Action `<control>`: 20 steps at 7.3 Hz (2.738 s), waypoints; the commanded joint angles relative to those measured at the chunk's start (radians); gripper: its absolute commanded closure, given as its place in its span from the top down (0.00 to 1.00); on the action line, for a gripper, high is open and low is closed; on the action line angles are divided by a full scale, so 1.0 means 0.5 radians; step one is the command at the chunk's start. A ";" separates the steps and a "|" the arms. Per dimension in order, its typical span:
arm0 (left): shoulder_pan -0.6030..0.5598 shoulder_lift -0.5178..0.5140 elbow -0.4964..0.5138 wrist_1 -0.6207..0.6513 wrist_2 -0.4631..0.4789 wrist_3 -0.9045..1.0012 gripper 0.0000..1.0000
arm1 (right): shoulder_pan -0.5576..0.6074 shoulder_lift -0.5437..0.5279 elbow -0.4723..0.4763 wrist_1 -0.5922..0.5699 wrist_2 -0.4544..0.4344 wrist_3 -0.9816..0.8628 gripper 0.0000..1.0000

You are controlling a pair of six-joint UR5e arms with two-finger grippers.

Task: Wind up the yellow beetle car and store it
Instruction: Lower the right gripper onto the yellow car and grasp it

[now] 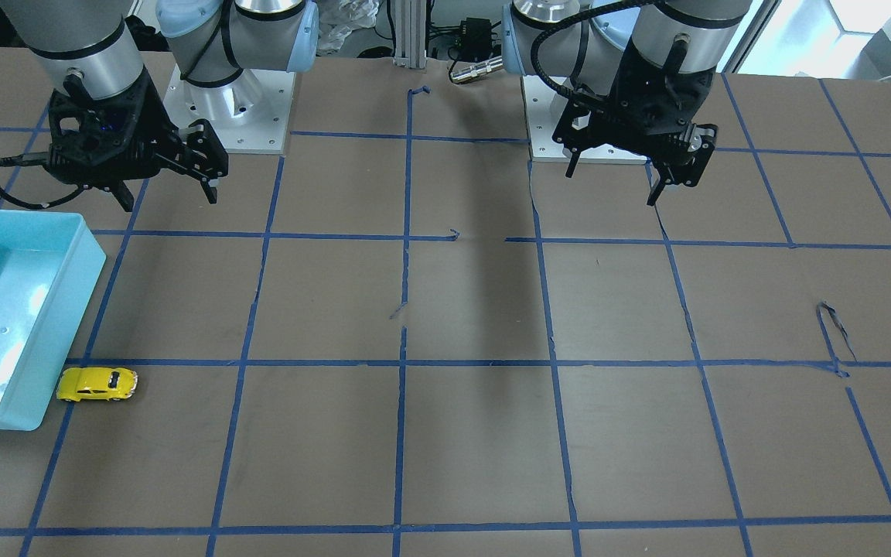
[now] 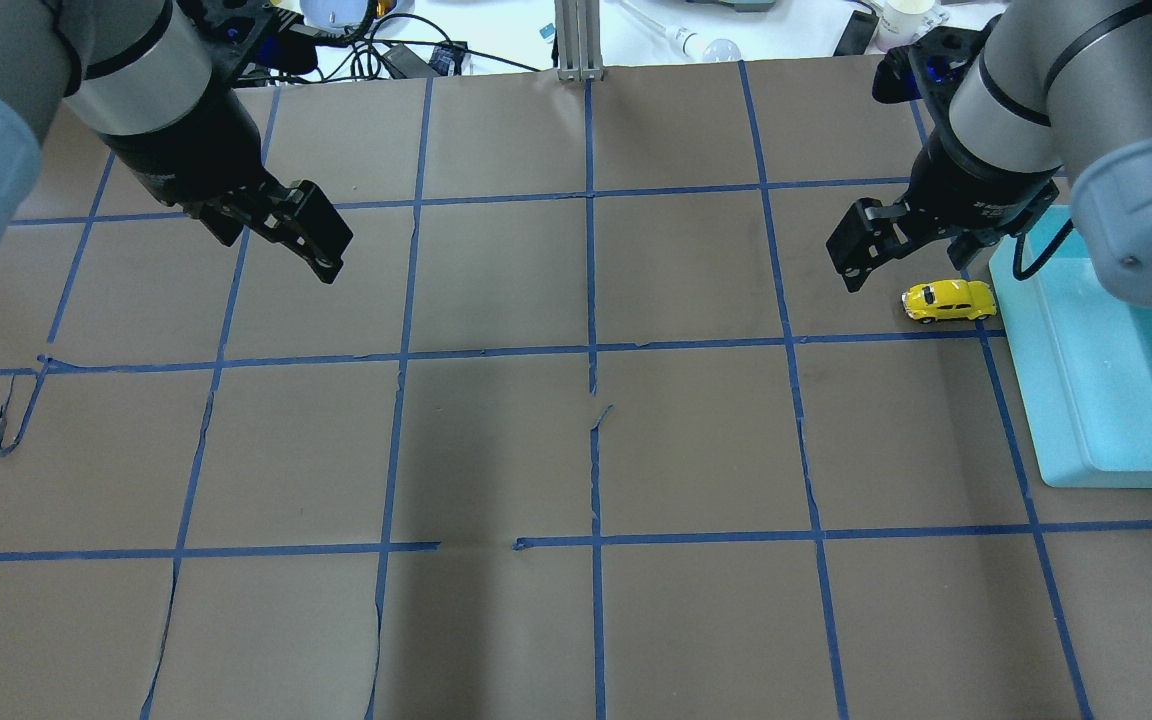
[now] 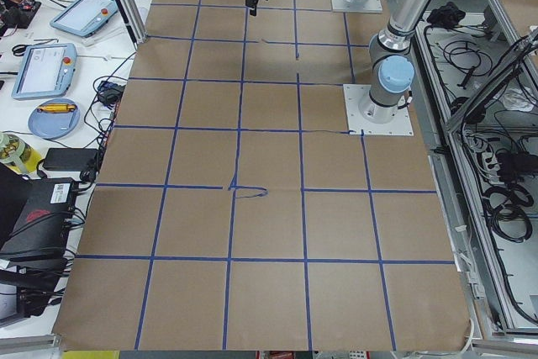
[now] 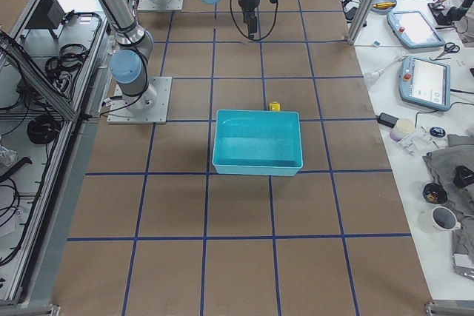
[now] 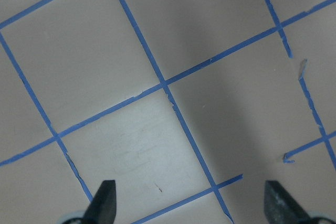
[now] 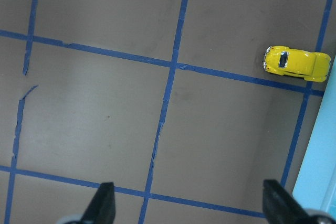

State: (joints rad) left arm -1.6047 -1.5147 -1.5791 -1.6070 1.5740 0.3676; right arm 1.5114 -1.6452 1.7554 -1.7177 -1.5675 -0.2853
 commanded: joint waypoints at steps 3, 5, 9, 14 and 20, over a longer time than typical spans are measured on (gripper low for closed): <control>0.046 0.035 -0.072 0.132 0.003 -0.172 1.00 | -0.175 0.105 0.237 -0.333 -0.099 -0.544 1.00; 0.043 0.029 -0.112 0.317 0.009 -0.482 1.00 | -0.261 0.216 0.373 -0.689 -0.114 -1.245 1.00; 0.037 0.044 -0.125 0.346 0.006 -0.843 1.00 | -0.378 0.529 0.389 -1.070 -0.227 -2.509 1.00; 0.028 0.078 -0.158 0.281 0.003 -0.840 1.00 | -0.375 0.845 0.340 -1.538 -0.390 -2.954 1.00; 0.022 0.093 -0.164 0.278 0.012 -0.840 1.00 | -0.378 1.087 0.257 -1.535 -0.384 -2.970 1.00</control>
State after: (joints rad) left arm -1.5938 -1.4698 -1.6602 -1.4663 1.5791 -0.0521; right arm 1.3227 -1.1323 1.8945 -2.4864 -1.7619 -1.7693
